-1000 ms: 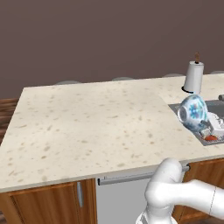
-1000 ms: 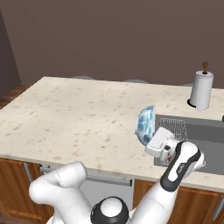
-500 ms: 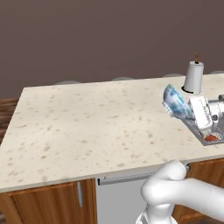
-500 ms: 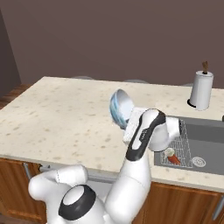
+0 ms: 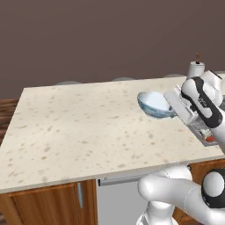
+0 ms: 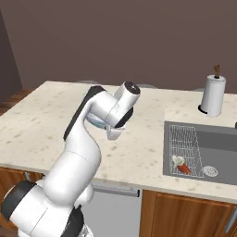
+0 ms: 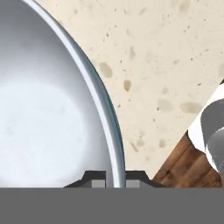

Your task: Dump the sweet potato and garlic from the bowl so the bowl can be washed. Place the bowl in the sink after clearing the leftovers.

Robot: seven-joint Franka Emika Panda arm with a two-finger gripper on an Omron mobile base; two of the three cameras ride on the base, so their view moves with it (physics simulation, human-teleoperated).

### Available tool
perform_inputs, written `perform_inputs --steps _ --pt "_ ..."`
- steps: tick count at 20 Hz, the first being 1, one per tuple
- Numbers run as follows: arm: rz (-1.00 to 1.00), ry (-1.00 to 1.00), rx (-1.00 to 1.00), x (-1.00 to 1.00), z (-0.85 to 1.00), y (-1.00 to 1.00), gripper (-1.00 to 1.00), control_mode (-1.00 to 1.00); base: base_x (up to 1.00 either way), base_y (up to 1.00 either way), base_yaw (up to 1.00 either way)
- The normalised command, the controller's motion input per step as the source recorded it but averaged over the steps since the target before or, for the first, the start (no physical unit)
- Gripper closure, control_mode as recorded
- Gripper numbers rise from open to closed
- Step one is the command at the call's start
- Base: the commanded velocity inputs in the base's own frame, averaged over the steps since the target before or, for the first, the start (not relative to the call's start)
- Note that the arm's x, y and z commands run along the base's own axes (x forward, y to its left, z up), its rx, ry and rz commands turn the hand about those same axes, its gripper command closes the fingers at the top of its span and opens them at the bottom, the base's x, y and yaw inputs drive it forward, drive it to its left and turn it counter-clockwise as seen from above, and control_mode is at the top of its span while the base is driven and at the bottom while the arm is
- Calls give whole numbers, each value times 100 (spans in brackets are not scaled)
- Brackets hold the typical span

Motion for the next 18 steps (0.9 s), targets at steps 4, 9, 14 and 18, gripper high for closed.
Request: perform_inputs --steps 4,9,14,18 --pt "0 -28 -61 -32 1 86 100 -100 0 0 0" --pt "1 -15 -10 -32 -32 50 100 -100 0 0 0" --pt "0 0 0 0 0 1 100 -100 0 0 0" --pt "2 3 -7 -1 0 7 100 -100 0 0 0"
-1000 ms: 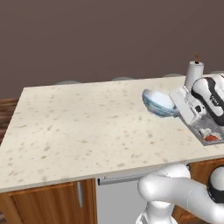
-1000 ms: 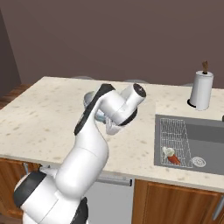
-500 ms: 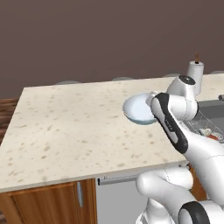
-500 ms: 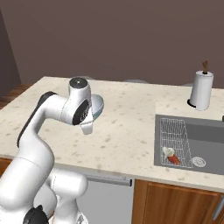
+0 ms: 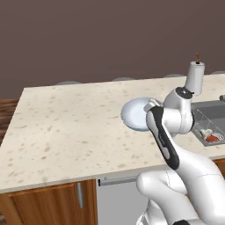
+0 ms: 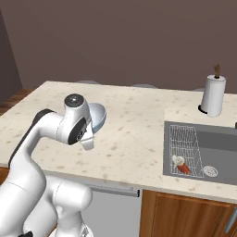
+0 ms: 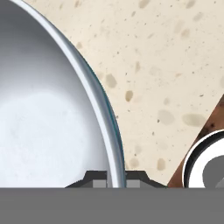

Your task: Dump the sweet potato and garlic from the bowl so the bowl can be washed. Place the bowl in the sink after clearing the leftovers.

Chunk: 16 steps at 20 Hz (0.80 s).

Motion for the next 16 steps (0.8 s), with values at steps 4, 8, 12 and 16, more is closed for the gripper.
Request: perform_inputs --steps 4,8,12,16 --pt "1 1 -9 -32 -3 2 100 100 -16 0 0" --pt "0 0 0 0 0 0 100 100 -72 -21 0" --pt "0 0 0 0 0 0 100 100 -38 -76 0" --pt "0 0 0 0 0 0 100 100 1 -100 -3"
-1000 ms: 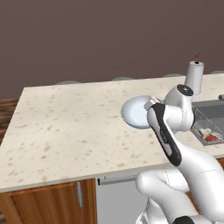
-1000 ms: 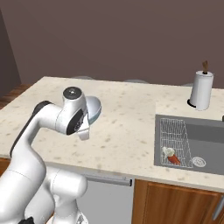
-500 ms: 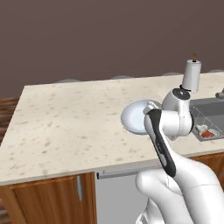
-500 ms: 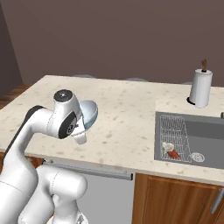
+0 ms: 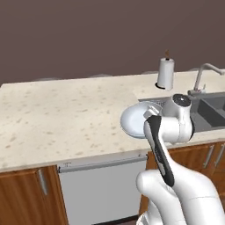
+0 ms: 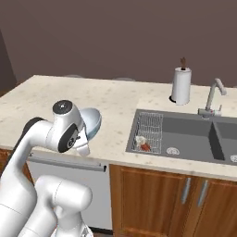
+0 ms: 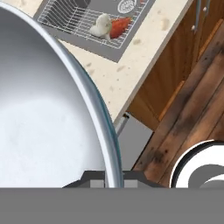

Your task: Dump the sweet potato and garlic from the bowl so the bowl can be washed. Place the bowl in the sink after clearing the leftovers.

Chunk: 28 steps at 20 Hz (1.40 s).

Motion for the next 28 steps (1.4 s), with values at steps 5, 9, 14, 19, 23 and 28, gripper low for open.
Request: perform_inputs --steps 5,9,14,19,23,28 --pt "0 0 0 0 0 0 100 100 20 -100 -5" --pt "0 0 0 0 0 0 100 100 21 -98 -2" --pt "0 0 0 0 0 0 100 100 37 -75 0" --pt "0 0 0 0 0 0 100 100 32 -49 0" --pt "0 0 0 0 0 0 100 100 35 -24 0" --pt "0 0 0 0 0 0 100 100 24 -44 0"
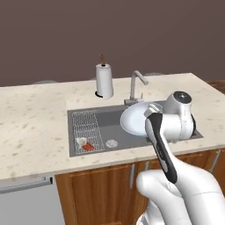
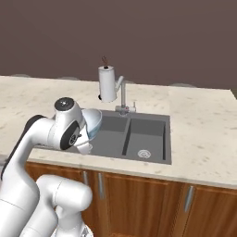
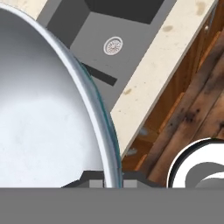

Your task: Dump the sweet potato and garlic from the bowl so the bowl can be washed. Place the bowl in the sink after clearing the leftovers.

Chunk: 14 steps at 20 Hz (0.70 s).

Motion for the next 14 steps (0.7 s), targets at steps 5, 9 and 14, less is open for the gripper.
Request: perform_inputs --steps 5,9,14 --pt "0 0 0 0 0 0 100 100 25 -27 0" --pt "0 0 0 0 0 0 100 100 11 -36 0" --pt "0 0 0 0 0 0 100 100 16 -39 0"
